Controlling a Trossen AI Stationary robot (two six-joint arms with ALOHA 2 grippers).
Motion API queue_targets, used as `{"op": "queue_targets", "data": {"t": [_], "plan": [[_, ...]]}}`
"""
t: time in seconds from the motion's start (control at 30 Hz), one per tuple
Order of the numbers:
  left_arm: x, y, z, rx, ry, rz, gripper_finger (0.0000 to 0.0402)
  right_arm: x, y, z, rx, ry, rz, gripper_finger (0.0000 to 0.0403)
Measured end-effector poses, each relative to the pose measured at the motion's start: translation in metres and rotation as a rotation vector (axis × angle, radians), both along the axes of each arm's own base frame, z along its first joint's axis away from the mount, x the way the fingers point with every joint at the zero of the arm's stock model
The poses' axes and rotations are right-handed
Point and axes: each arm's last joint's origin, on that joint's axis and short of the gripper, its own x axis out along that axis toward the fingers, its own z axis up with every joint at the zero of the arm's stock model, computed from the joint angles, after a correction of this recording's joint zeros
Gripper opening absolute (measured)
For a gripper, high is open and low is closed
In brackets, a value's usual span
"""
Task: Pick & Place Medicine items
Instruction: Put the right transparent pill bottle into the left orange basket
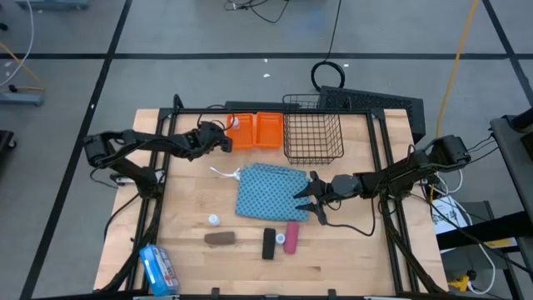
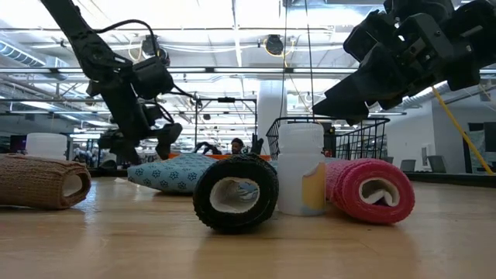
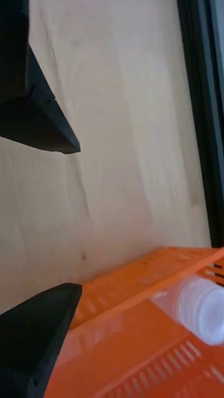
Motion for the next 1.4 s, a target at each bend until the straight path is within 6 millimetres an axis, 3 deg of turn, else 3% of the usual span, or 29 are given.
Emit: {"op": "queue_targets", "data": {"t": [0.33, 0.7, 0.9, 1.17, 1.4], "plan": [[-0.003, -0.002, 0.004, 0.006, 0.053, -0.067, 0.0367, 0.000, 0.000, 0.000, 0.000, 0.002, 0.000, 0.0171], [-0.018, -0.025, 0.055, 0.058, -0.071, -0.217, 0.0367, -0.001, 0.000, -0.003, -0.006, 0.031, 0.000, 0.0171], [-0.015, -0.031, 0.070, 0.113, -0.186, -0.243, 0.0367, 0.000, 0.001, 0.000, 0.002, -0.002, 0.005, 0.0171], [-0.012, -0.029, 0.071, 0.125, -0.224, -0.235, 0.0367, -0.003, 0.027, 0.011, -0.051, -0.118, 0.108, 0.0171], [-0.011, -0.029, 0.073, 0.114, -0.276, -0.202, 0.0367, 0.014, 0.057, 0.026, -0.144, -0.077, 0.139, 0.0171]]}}
